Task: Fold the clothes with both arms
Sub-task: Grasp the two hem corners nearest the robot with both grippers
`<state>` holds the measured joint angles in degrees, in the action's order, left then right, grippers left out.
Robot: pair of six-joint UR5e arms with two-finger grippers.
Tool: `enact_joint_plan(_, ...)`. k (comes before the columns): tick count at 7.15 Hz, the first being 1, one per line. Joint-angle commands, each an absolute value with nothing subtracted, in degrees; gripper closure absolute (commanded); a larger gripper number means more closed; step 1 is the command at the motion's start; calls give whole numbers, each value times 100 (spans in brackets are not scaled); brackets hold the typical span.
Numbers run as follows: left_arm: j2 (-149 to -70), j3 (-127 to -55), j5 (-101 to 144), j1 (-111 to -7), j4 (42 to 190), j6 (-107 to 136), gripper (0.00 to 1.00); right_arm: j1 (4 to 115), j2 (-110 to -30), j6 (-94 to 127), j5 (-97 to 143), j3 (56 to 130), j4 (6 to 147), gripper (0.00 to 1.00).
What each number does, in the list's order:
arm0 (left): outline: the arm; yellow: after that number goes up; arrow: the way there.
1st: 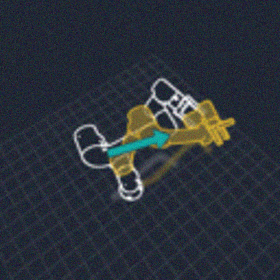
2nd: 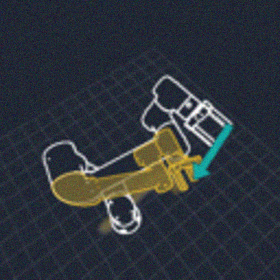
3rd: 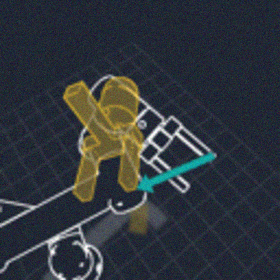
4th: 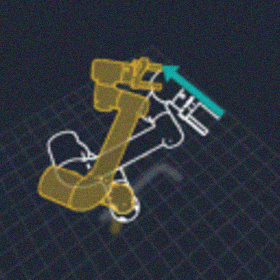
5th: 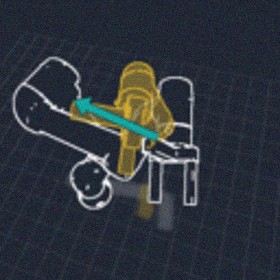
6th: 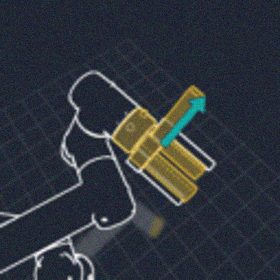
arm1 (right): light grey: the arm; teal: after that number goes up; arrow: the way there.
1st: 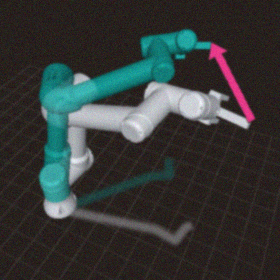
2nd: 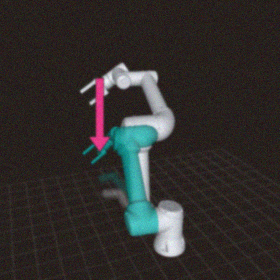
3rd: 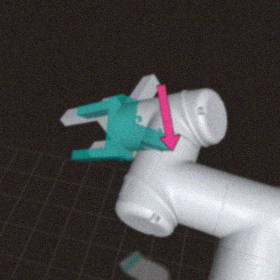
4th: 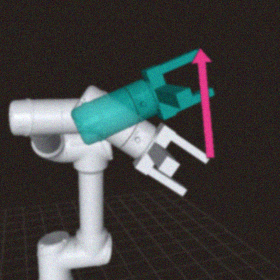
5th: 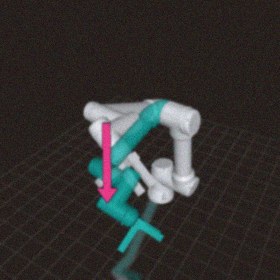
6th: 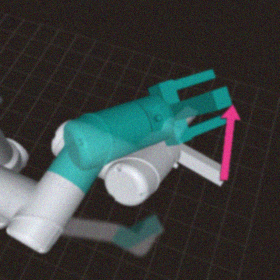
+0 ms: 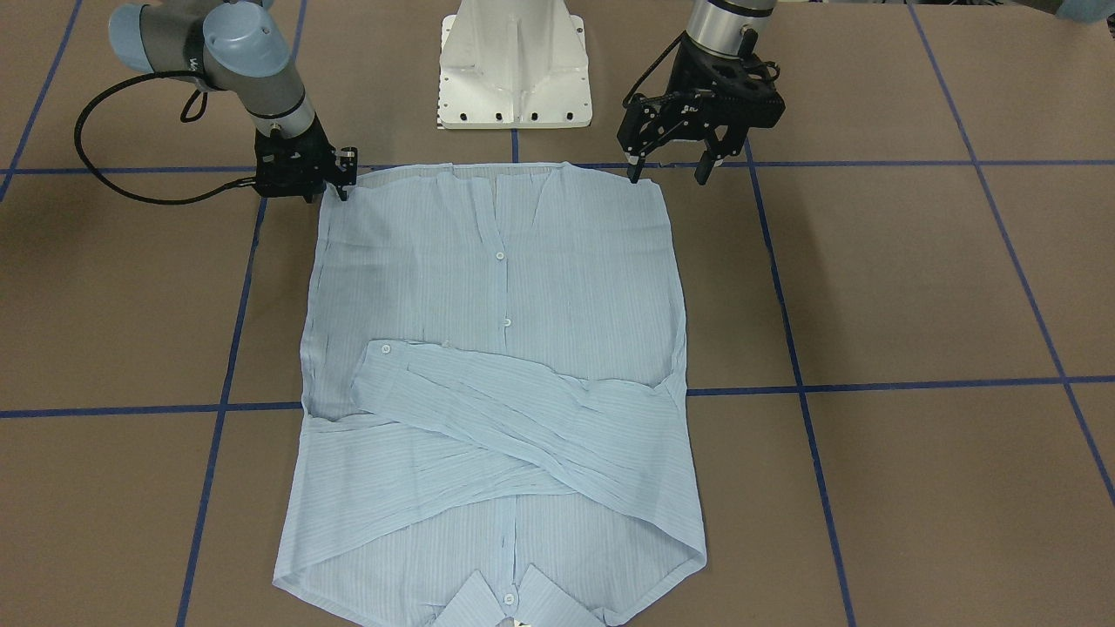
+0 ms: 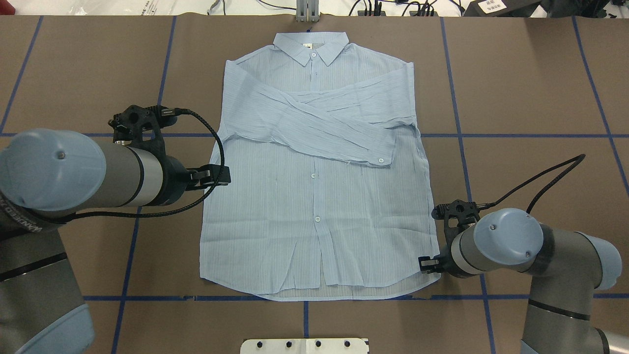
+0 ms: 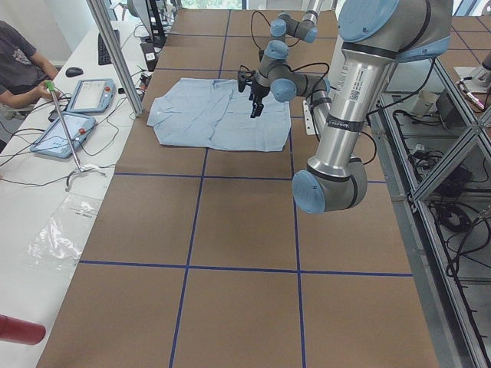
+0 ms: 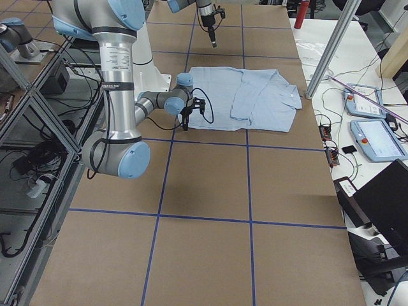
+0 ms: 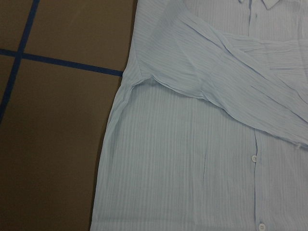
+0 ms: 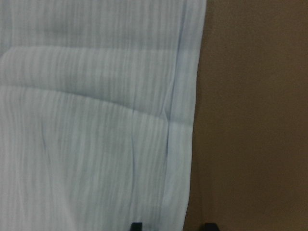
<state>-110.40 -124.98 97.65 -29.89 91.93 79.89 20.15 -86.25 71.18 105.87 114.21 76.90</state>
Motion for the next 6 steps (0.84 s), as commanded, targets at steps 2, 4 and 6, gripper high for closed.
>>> enact_joint_plan(2, -11048, -12489, 9765, -2988, 9193, 7980, 1, 1995, -8622, 7110, 10652, 11417, 7699, 67)
enact_joint_plan(4, -11048, -12489, 9765, -2988, 9193, 7980, 1, 1986, -8622, 7110, 10652, 11417, 7699, 89)
enact_joint_plan(6, -11030, -12376, 9765, -2971, 9193, 7980, 1, 2013, -8622, 7119, 10644, 11504, 7691, 100)
